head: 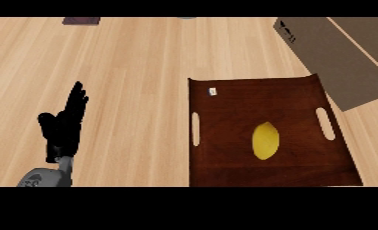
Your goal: Pick the lemon from the tray and place it in the cardboard box
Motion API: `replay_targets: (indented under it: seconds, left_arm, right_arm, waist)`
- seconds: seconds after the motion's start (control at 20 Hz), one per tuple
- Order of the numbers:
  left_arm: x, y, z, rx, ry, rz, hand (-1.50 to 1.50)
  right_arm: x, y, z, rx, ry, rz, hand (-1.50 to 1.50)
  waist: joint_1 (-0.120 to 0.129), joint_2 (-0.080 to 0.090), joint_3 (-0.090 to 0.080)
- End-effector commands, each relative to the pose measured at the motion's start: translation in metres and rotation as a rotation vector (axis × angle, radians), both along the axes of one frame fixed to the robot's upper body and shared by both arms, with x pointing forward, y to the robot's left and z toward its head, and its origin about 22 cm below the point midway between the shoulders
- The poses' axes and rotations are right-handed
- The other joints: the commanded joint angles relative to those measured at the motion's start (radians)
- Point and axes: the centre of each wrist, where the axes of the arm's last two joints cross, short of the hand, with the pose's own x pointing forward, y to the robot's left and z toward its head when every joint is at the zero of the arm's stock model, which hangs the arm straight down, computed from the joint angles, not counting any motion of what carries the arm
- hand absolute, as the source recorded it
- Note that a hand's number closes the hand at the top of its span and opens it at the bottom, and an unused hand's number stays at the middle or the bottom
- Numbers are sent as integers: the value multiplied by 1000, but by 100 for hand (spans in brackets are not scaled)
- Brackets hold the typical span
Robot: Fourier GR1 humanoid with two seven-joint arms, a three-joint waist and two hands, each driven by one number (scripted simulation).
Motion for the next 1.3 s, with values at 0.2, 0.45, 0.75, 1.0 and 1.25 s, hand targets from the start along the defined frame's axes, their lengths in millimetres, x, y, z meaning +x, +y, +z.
replay_targets:
  seconds: [0.2, 0.45, 0.75, 1.0, 1.25]
  left_arm:
    - [10, -1, 10, -2, 0, -20, 0]
    - [22, -13, 8, -2, 8, -18, 0]
    - [12, -8, 2, 7, 1, -25, 0]
    - [11, 6, 11, -11, 17, -10, 0]
    - [2, -8, -7, -2, 24, -10, 0]
  right_arm:
    - [25, 23, 29, 64, 149, -57, -150]
    - [60, 47, 28, 54, 161, -52, -150]
    - [83, 56, 35, 56, 234, -93, -150]
    - [103, 48, 37, 81, 222, -100, -150]
    - [112, 49, 26, 94, 240, -95, -150]
  waist:
    - [25, -2, 2]
    - [14, -10, 5]
    - [19, -14, 5]
    - [18, -14, 6]
    - [6, -18, 6]
